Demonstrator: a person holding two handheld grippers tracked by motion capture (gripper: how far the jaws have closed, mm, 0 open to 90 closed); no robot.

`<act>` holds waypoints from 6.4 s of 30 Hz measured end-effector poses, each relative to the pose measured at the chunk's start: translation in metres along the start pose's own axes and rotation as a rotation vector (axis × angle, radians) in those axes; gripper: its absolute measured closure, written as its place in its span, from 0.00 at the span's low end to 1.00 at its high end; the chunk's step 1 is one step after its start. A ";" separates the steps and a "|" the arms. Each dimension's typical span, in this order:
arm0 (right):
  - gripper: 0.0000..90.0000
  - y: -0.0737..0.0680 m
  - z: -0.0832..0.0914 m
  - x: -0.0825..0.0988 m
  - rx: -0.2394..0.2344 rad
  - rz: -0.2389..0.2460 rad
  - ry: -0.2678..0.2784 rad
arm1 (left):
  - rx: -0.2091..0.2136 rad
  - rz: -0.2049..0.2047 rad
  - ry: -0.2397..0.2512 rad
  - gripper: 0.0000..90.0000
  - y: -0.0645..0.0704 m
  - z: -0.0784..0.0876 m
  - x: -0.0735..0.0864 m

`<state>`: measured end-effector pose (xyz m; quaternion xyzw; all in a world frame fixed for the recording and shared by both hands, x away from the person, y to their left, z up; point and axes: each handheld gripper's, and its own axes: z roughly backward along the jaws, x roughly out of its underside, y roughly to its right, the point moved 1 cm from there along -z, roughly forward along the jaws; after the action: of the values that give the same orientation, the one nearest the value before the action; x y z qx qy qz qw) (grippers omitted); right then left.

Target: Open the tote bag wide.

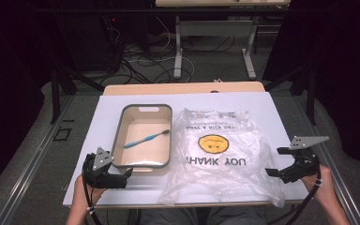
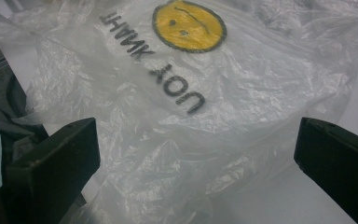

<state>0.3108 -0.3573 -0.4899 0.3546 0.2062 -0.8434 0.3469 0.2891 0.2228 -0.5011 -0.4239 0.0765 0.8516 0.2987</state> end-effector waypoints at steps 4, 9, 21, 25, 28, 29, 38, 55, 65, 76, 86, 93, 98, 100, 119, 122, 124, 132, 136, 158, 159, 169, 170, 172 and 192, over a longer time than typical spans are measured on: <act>0.00 0.001 0.000 0.000 -0.006 0.006 -0.003 | 0.002 -0.005 -0.004 0.00 0.001 -0.001 0.000; 0.00 0.000 -0.002 0.000 -0.011 0.012 0.003 | 0.003 -0.009 -0.007 0.00 0.004 -0.001 -0.001; 0.00 -0.003 -0.006 -0.004 -0.004 0.025 -0.005 | 0.009 0.001 -0.006 0.00 0.013 -0.007 -0.005; 0.00 -0.007 -0.008 -0.005 -0.016 0.026 -0.016 | 0.017 -0.009 -0.006 0.00 0.016 -0.009 -0.009; 0.00 -0.009 -0.010 -0.007 -0.020 0.032 -0.004 | 0.016 -0.003 0.001 0.00 0.018 -0.010 -0.010; 0.00 -0.010 -0.010 -0.008 -0.013 0.036 -0.006 | 0.018 -0.003 0.002 0.00 0.019 -0.010 -0.010; 0.00 -0.021 -0.014 -0.019 -0.016 0.053 -0.008 | 0.041 -0.019 0.012 0.00 0.031 -0.011 -0.015; 0.00 -0.036 -0.032 -0.026 -0.031 0.092 -0.055 | 0.093 -0.068 0.012 0.00 0.063 -0.019 -0.026; 0.01 -0.044 -0.043 -0.028 -0.032 0.121 -0.084 | 0.146 -0.119 -0.015 0.00 0.081 -0.025 -0.030; 0.05 -0.056 -0.058 -0.027 -0.054 0.129 -0.135 | 0.152 -0.133 -0.011 0.00 0.088 -0.028 -0.031; 0.13 -0.066 -0.069 -0.025 -0.090 0.142 -0.181 | 0.162 -0.157 0.018 0.00 0.098 -0.023 -0.036; 0.17 -0.071 -0.076 -0.023 -0.118 0.162 -0.224 | 0.190 -0.163 0.009 0.00 0.105 -0.026 -0.037; 0.17 -0.074 -0.082 -0.021 -0.129 0.189 -0.239 | 0.199 -0.183 0.006 0.00 0.111 -0.026 -0.037; 0.17 -0.077 -0.087 -0.020 -0.142 0.203 -0.251 | 0.221 -0.191 -0.005 0.01 0.116 -0.026 -0.037; 0.98 -0.080 -0.099 -0.016 -0.071 0.211 -0.301 | 0.294 -0.233 -0.161 0.05 0.141 -0.065 -0.024; 1.00 -0.078 -0.098 -0.016 -0.064 0.214 -0.285 | 0.297 -0.230 -0.176 0.05 0.140 -0.068 -0.023; 1.00 -0.078 -0.096 -0.017 -0.055 0.192 -0.287 | 0.305 -0.226 -0.192 0.07 0.141 -0.069 -0.023; 1.00 -0.073 -0.087 -0.021 -0.023 0.155 -0.234 | 0.286 -0.233 -0.175 0.33 0.143 -0.072 -0.022; 1.00 -0.071 -0.083 -0.024 -0.009 0.142 -0.211 | 0.264 -0.242 -0.163 0.52 0.143 -0.072 -0.023; 0.38 -0.078 -0.083 -0.029 -0.043 0.172 -0.231 | 0.191 -0.192 -0.002 0.97 0.139 -0.066 -0.042; 0.33 -0.081 -0.086 -0.029 -0.042 0.179 -0.253 | 0.194 -0.185 -0.007 0.97 0.140 -0.066 -0.043; 0.89 -0.080 -0.090 -0.033 -0.020 0.197 -0.250 | 0.167 -0.173 0.014 0.96 0.140 -0.076 -0.050; 0.93 -0.079 -0.090 -0.035 -0.012 0.207 -0.238 | 0.168 -0.162 0.016 0.96 0.141 -0.077 -0.051; 0.98 -0.080 -0.087 -0.038 0.000 0.177 -0.228 | 0.167 -0.161 0.010 0.95 0.141 -0.078 -0.053; 0.72 -0.066 -0.083 -0.056 0.022 0.099 -0.187 | 0.199 -0.183 -0.001 0.96 0.144 -0.082 -0.054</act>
<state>0.3281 -0.2392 -0.4968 0.2877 0.1459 -0.8568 0.4022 0.2869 0.0509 -0.5288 -0.3969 0.1215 0.8091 0.4159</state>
